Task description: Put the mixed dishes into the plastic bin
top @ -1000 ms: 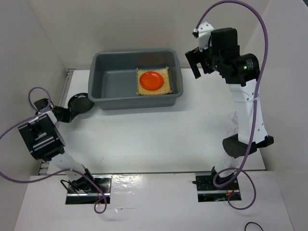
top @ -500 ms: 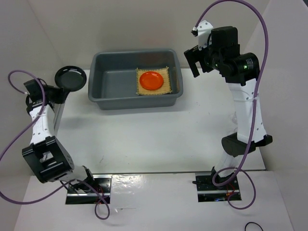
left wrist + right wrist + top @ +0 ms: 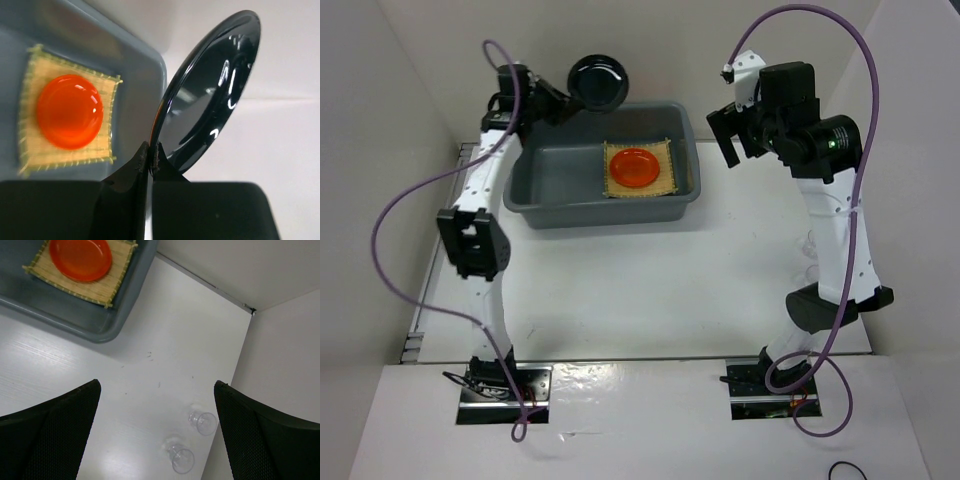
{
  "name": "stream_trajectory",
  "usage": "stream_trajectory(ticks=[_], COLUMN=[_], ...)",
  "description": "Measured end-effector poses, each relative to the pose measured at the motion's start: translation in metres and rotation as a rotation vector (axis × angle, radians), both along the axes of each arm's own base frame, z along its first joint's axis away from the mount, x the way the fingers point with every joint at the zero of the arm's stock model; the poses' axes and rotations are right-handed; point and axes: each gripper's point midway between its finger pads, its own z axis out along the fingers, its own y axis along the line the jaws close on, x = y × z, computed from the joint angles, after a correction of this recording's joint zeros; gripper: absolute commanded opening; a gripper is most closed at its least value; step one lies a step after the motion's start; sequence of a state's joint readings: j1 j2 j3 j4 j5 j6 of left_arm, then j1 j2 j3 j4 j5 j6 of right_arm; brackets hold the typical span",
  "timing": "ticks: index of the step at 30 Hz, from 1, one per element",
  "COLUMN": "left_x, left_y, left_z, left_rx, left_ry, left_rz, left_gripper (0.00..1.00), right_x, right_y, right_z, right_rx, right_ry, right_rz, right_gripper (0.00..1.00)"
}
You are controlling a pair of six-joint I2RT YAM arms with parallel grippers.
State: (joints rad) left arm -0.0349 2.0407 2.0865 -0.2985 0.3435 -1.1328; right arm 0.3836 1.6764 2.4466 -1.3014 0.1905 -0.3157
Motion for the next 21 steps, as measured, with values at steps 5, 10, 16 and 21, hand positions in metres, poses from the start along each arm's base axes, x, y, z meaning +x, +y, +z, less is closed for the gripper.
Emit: stream_trajectory(ticks=[5,10,16,21], left_x=[0.047,0.052,0.047,0.044], left_y=[-0.067,-0.093,-0.087,-0.086], left_z=[-0.063,-0.156,-0.241,-0.264], left_rx=[0.057,0.038,0.008,-0.018], left_ry=[0.099,0.27,0.461,0.516], left_rz=[-0.116,-0.183,-0.17,-0.169], left_gripper=[0.0,0.0,0.0,0.0], right_x=[-0.005,-0.013,-0.021,-0.021], right_y=[-0.008,-0.016,-0.03,-0.035], right_z=[-0.014,-0.031,-0.043,-0.043], right_rx=[-0.039,-0.075,-0.11,-0.125], right_ry=[0.038,0.086,0.116,0.114], right_rz=[-0.021,-0.038,-0.076,-0.098], right_gripper=[0.98,0.98,0.98,0.98])
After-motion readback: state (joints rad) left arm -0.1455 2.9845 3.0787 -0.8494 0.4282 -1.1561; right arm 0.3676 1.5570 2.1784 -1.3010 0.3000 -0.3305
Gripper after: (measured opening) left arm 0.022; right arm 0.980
